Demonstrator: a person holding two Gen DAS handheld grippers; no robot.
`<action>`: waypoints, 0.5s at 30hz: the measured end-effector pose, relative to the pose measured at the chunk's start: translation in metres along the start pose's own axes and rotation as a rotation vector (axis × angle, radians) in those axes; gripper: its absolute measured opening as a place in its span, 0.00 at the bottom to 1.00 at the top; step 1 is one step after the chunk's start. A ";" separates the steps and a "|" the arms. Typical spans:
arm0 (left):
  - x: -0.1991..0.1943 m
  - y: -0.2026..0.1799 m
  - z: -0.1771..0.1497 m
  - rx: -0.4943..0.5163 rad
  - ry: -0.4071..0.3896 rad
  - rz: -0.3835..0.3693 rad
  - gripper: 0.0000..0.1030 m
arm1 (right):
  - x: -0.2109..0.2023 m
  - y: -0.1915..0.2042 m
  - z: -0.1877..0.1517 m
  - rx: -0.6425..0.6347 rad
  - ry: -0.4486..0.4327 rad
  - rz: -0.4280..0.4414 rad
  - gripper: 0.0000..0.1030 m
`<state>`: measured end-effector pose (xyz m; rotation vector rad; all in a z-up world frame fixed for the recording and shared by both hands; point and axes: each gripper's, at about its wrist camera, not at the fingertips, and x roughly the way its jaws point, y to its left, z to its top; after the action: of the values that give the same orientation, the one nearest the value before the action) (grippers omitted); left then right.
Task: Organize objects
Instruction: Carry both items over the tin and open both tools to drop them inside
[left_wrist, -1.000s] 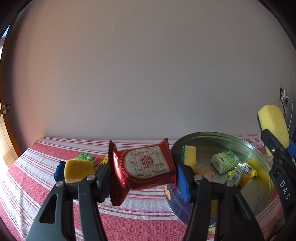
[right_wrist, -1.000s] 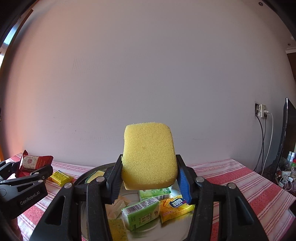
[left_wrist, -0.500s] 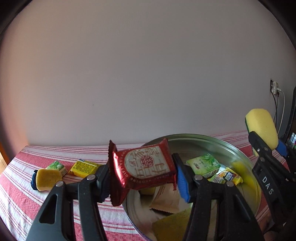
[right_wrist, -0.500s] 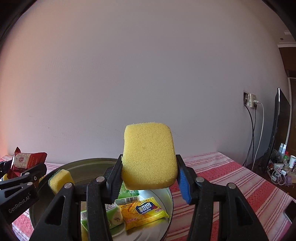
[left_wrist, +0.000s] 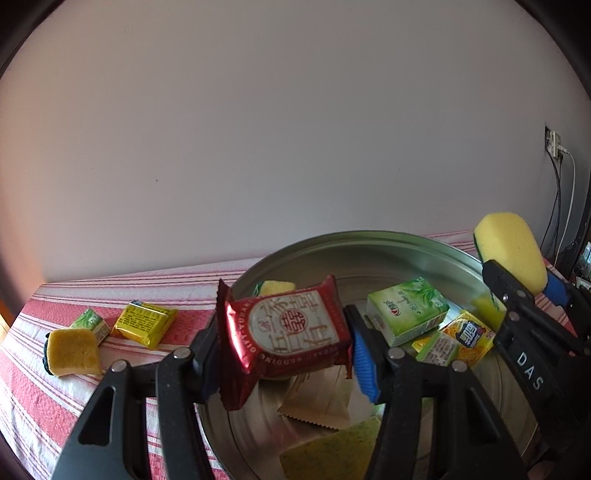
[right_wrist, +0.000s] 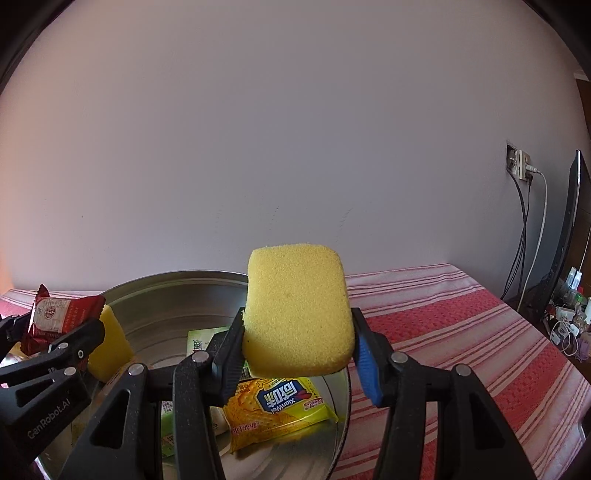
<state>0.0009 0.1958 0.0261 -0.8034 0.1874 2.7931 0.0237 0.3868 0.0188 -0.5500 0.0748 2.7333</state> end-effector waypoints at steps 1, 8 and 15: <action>0.000 0.000 0.000 0.001 -0.001 0.001 0.56 | 0.000 0.000 0.000 -0.001 0.003 0.003 0.53; -0.002 0.004 0.000 0.000 0.023 0.034 0.56 | 0.000 0.009 -0.003 -0.008 0.007 0.028 0.53; -0.017 0.002 -0.001 0.004 -0.035 0.084 0.93 | -0.007 0.012 -0.006 -0.007 -0.027 0.048 0.79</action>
<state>0.0152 0.1905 0.0344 -0.7620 0.2251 2.8819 0.0273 0.3723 0.0152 -0.5190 0.0724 2.7885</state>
